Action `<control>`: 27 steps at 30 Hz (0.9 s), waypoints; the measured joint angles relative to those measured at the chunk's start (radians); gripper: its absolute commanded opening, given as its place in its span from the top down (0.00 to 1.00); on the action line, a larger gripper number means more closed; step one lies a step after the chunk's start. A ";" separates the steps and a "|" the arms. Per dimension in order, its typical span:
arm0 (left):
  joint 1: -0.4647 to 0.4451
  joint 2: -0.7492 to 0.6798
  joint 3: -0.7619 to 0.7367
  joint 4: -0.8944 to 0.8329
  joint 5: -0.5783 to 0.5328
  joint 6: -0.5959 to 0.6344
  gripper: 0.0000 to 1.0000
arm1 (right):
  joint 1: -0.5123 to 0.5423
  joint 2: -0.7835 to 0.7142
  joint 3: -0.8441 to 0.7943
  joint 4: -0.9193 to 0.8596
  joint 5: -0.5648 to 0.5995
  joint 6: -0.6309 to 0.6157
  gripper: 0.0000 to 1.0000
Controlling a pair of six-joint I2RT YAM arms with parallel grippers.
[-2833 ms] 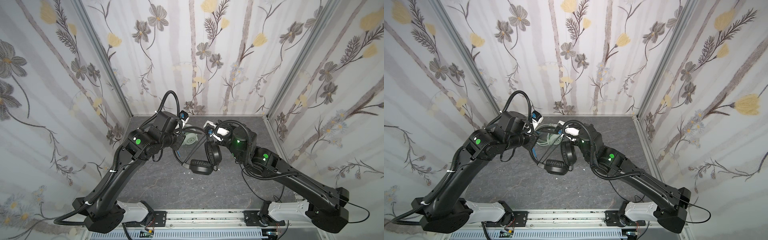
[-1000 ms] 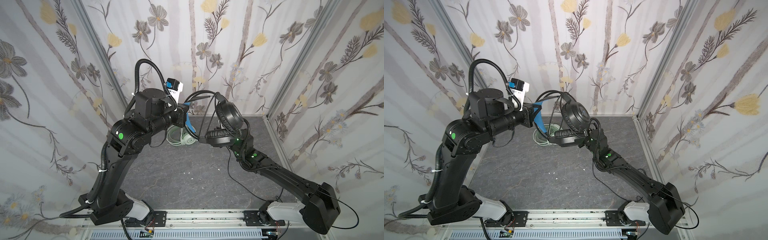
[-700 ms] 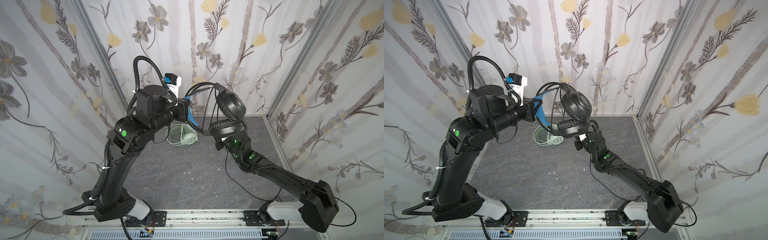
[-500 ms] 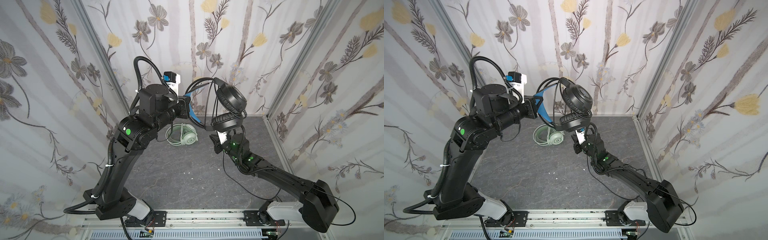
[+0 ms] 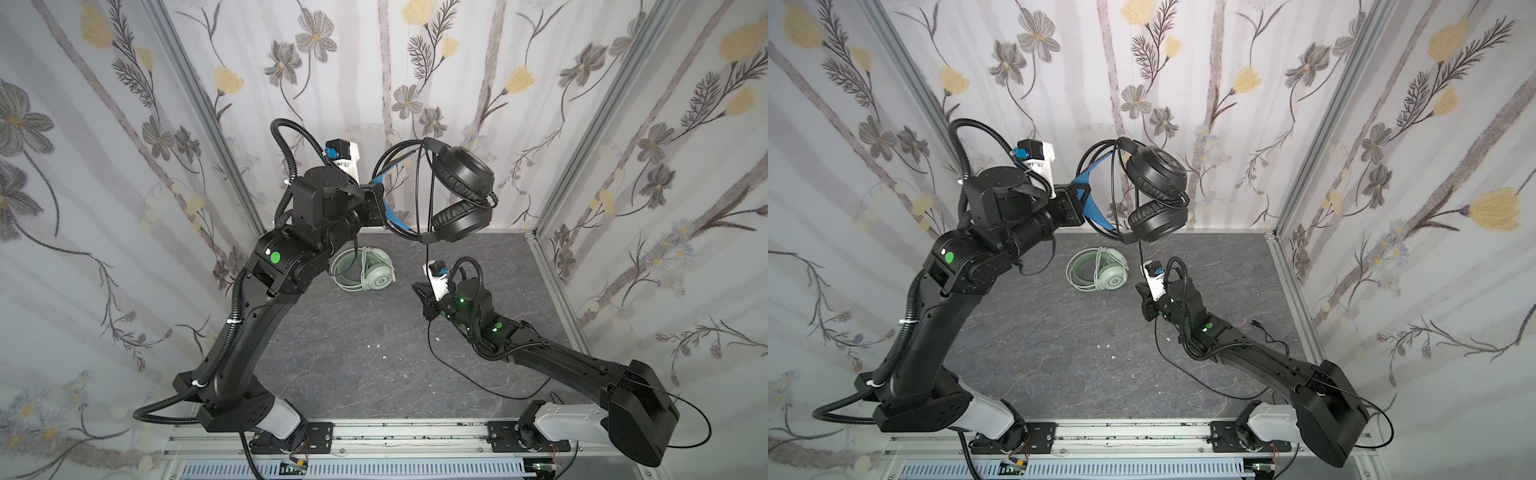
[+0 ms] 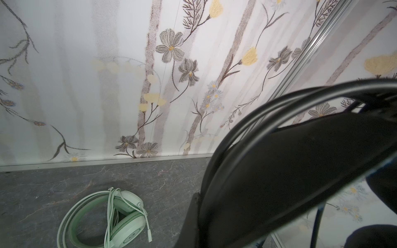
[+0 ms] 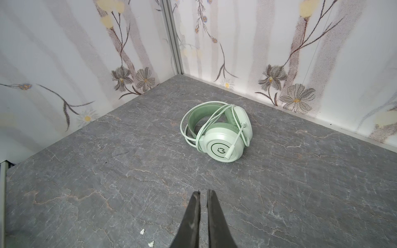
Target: Wrap the headphones
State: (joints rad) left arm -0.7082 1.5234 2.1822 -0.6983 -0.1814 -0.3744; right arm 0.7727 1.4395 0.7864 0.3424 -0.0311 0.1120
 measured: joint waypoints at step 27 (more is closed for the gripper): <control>0.044 0.031 -0.154 0.081 -0.325 0.036 1.00 | 0.243 -0.088 0.064 -0.234 0.107 -0.084 0.98</control>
State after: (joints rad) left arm -0.6640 1.5543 2.0281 -0.6170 -0.5060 -0.3386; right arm 1.0161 1.3518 0.8501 0.1081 0.0761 0.0277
